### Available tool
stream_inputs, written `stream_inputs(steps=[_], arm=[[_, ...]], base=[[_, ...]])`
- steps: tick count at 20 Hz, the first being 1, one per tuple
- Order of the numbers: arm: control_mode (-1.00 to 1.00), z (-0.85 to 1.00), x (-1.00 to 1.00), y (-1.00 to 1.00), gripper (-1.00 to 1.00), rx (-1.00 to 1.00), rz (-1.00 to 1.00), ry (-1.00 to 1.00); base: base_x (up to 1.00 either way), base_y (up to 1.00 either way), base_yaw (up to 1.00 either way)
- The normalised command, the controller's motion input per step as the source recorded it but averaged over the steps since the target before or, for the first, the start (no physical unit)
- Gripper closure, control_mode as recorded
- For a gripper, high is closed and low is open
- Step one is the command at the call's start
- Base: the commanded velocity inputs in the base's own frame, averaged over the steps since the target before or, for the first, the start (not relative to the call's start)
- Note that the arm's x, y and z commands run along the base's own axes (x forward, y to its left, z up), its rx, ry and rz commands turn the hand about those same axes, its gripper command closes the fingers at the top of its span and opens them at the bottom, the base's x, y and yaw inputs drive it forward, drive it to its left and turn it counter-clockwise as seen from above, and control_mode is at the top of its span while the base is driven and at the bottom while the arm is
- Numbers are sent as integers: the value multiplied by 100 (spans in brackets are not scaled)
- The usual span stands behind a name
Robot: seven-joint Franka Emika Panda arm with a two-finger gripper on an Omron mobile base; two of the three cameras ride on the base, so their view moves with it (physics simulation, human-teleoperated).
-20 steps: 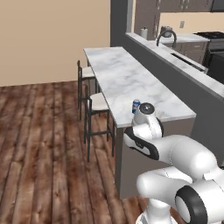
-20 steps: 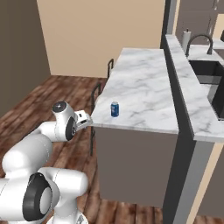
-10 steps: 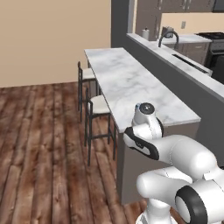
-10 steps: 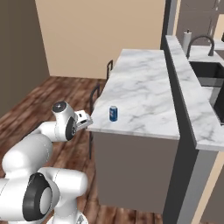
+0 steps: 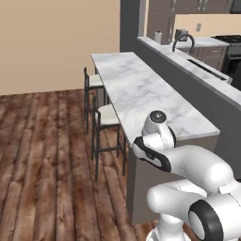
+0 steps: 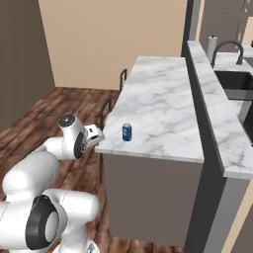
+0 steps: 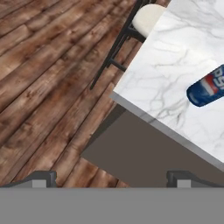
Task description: Four empty soda cans are scattered around the kitchen. Gather all the cans and cluster them next to the stove for recycling.
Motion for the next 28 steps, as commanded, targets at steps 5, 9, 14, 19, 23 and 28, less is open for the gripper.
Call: stream_inputs(steps=[5,9,14,19,23,28], arm=[[100,0,0,0,-100,0,0,0],[100,0,0,0,-100,0,0,0],[100,0,0,0,-100,0,0,0],[100,0,0,0,-100,0,0,0],[-100,0,0,0,-100,2,0,0],[-100,11,-3,0,-100,2,0,-2]], base=[[27,0,0],[9,0,0],[3,0,0],[2,0,0],[0,0,0],[0,0,0]])
